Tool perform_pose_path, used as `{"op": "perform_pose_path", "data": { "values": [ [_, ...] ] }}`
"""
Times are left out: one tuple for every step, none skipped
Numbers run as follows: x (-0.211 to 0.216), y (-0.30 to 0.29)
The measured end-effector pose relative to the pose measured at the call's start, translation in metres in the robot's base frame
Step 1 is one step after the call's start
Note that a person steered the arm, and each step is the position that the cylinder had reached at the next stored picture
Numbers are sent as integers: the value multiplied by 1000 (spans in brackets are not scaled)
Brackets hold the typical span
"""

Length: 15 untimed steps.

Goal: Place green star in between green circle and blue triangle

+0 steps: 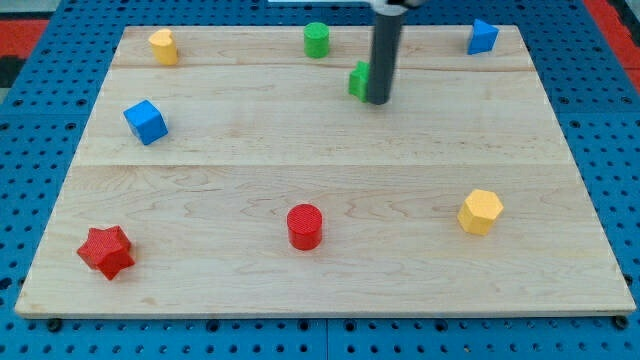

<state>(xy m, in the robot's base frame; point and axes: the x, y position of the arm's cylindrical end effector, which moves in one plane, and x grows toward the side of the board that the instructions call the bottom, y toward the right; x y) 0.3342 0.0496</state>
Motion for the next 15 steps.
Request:
{"op": "perform_pose_path", "data": {
  "values": [
    [-29, -13],
    [-42, -17],
    [-32, -63],
    [-48, -52],
    [-65, -12],
    [-76, 20],
    [-83, 38],
    [-76, 40],
    [-61, 49],
    [-66, 57],
    [-85, 55],
    [-84, 41],
    [-43, 1],
    [-43, -32],
    [-72, -24]
  ]
}}
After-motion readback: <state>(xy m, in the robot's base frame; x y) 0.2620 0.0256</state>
